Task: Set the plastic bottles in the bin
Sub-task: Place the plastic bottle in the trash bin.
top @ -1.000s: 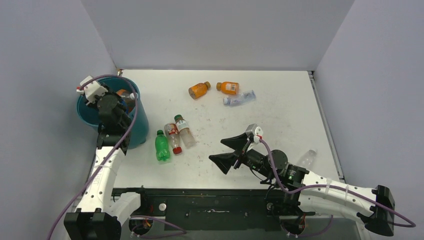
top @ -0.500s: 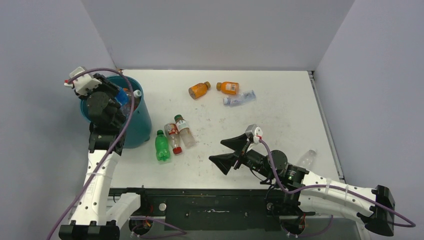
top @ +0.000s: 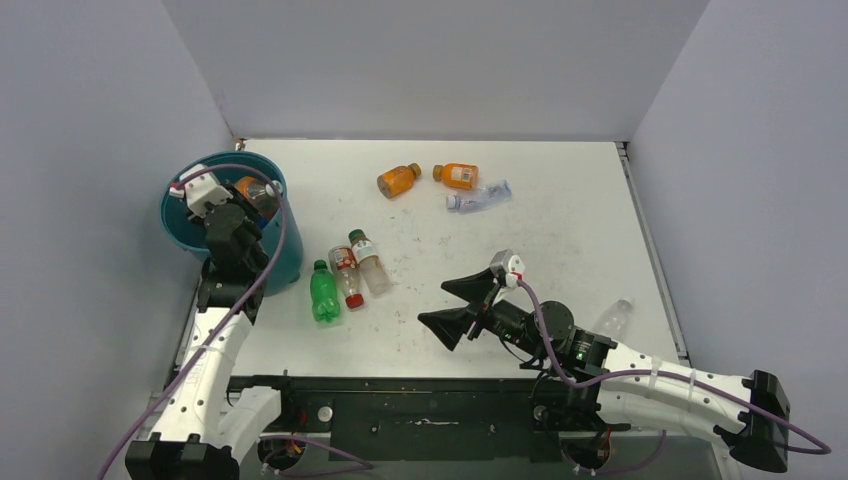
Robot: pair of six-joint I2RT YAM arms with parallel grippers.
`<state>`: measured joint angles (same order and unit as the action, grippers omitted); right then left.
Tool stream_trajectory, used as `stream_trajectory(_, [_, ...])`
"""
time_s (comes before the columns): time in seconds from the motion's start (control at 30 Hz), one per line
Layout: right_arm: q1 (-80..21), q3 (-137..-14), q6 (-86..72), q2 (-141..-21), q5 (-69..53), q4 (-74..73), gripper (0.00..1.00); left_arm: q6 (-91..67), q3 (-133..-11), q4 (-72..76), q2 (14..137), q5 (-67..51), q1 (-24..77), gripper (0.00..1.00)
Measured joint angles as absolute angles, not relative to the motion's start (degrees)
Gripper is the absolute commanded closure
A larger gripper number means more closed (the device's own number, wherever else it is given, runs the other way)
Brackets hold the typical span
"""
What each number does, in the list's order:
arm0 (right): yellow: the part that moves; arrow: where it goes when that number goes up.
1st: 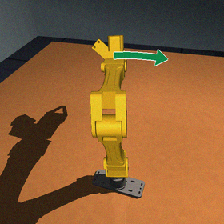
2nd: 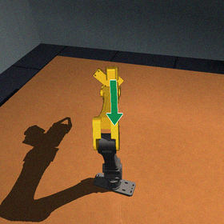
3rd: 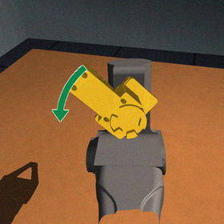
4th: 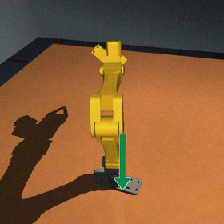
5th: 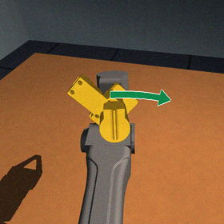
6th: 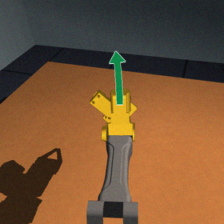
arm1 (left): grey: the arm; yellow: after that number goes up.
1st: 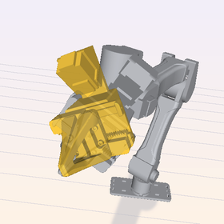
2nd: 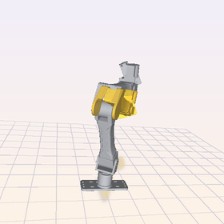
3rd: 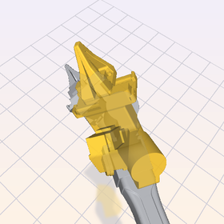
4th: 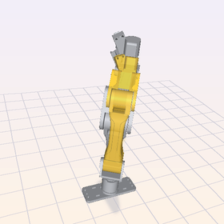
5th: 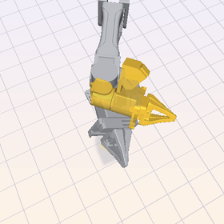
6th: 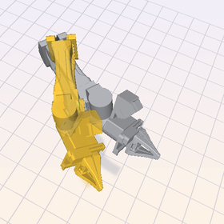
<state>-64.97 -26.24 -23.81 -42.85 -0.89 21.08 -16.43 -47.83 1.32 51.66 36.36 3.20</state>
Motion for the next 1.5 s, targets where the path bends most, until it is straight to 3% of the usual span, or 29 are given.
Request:
stream_trajectory(0.1, [-65.0,-26.2,-23.8,-42.9,-0.9,21.5,0.1,-18.0,-46.0,2.2,51.5,35.6,3.0,0.98])
stream_trajectory(0.2, [-65.0,-26.1,-23.9,-42.9,-0.9,22.3,0.1,-19.6,-44.7,3.1,50.5,35.2,2.6,0.71])
stream_trajectory(0.27, [-65.0,-25.9,-23.9,-42.9,-0.9,22.7,0.1,-20.3,-44.2,3.5,50.0,34.9,2.5,0.67])
stream_trajectory(0.3, [-65.0,-25.7,-23.9,-42.9,-0.9,22.7,0.1,-20.5,-44.0,3.6,49.9,34.6,2.5,0.71])
stream_trajectory(0.37, [-65.0,-25.3,-23.9,-42.9,-0.9,22.7,0.1,-20.7,-43.8,3.6,49.6,34.0,2.5,0.99])
stream_trajectory(0.4, [-65.0,-25.2,-23.9,-42.9,-0.9,22.7,0.1,-20.6,-43.8,3.4,49.4,33.7,2.5,1.0])
stream_trajectory(0.83, [-65.0,-25.2,-24.1,-44.2,-0.9,25.0,0.1,0.3,-44.1,7.0,43.0,43.2,10.6,1.0])
stream_trajectory(1.07, [-65.0,-25.2,-24.5,-45.8,-1.0,25.8,0.1,-1.4,-35.9,8.6,42.4,43.2,9.8,1.0])
stream_trajectory(1.1, [-65.0,-25.2,-24.5,-45.8,-1.0,25.9,0.1,-2.3,-35.9,9.3,42.7,42.5,9.6,0.93])
stream_trajectory(1.27, [-65.0,-25.2,-24.6,-45.3,-0.9,25.8,0.1,-6.3,-36.6,8.0,42.8,40.7,8.2,0.25])
stream_trajectory(1.33, [-65.0,-25.2,-24.6,-44.6,-0.9,25.7,0.1,-8.0,-37.9,6.5,42.8,39.5,8.2,0.05])
stream_trajectory(1.5, [-65.0,-25.2,-24.7,-43.6,-0.9,25.7,0.1,-10.2,-44.2,-0.4,43.2,38.0,8.2,0.04])
